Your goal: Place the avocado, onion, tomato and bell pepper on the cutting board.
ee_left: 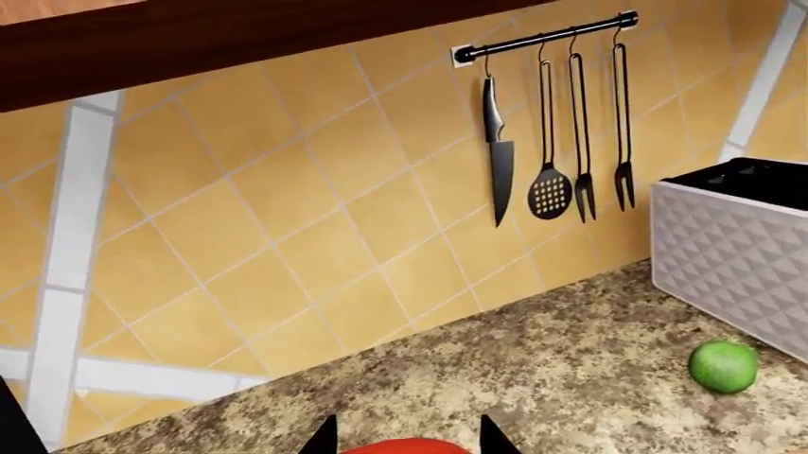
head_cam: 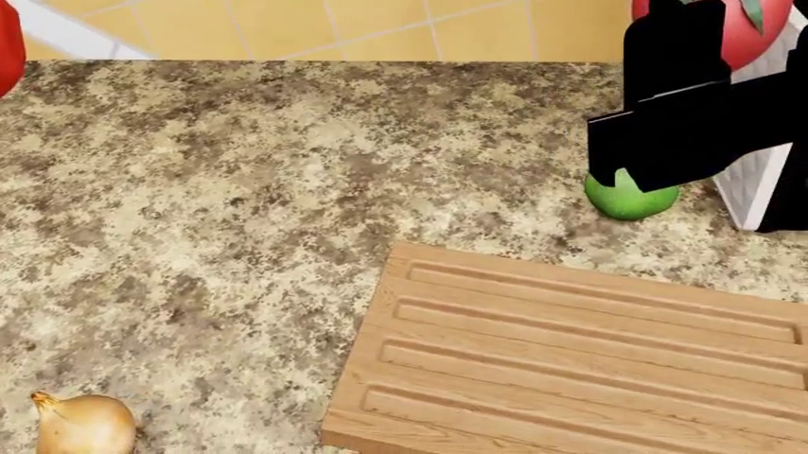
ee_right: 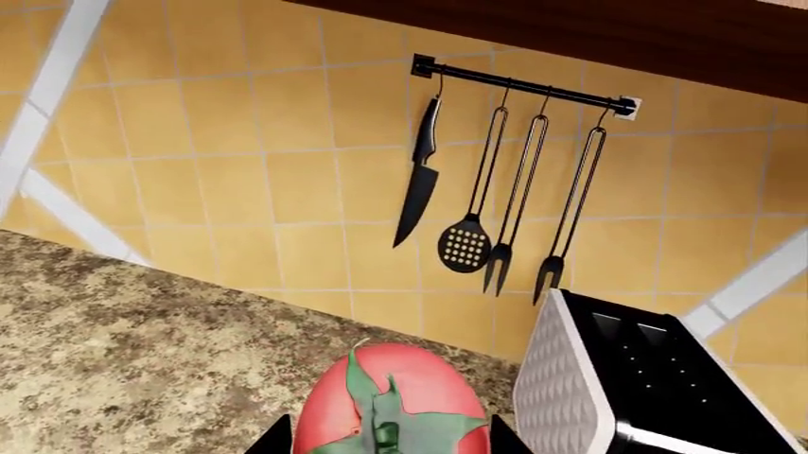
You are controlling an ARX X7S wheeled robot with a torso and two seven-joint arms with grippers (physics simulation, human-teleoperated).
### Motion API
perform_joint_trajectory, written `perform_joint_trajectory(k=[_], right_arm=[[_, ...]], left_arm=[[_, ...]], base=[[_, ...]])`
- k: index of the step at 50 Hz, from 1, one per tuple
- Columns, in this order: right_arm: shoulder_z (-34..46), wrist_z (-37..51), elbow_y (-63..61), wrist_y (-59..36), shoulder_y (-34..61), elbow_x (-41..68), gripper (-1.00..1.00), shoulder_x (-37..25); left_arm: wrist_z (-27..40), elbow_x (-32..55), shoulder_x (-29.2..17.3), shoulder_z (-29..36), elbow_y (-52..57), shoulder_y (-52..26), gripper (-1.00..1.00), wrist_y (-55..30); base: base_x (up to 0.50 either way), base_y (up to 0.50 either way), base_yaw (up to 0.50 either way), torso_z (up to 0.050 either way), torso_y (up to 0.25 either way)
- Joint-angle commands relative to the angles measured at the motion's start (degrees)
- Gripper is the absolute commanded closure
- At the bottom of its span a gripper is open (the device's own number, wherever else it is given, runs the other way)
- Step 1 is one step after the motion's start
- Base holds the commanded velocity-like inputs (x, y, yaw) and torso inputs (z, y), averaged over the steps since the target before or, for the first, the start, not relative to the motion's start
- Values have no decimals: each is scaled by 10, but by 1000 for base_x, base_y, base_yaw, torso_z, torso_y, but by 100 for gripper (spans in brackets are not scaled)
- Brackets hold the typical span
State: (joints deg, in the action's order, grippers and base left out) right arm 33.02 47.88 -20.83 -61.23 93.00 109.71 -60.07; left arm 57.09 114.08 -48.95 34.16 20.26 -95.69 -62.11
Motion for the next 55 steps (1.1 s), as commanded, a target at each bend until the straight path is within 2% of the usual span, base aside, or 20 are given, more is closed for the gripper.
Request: perform_joint_trajectory(k=[1,35,43,55], right_arm=[[2,-8,4,-12,10,-17,100,8],[2,-10,-7,-11,5,-9,100,-1],[46,-6,18,-108,77,18,100,11],[83,33,31,-160,146,117,100,-12]], left_arm=[[0,-1,-2,1,-3,-2,100,5],[2,2,-7,4,3,-4,100,11],[-15,-13,-6,3,-6,-3,100,9],[-6,2,-12,0,-8,-28,100,5]], base=[[172,0,0,0,0],[154,0,0,0,1],[0,0,0,0,1],[0,0,0,0,0]])
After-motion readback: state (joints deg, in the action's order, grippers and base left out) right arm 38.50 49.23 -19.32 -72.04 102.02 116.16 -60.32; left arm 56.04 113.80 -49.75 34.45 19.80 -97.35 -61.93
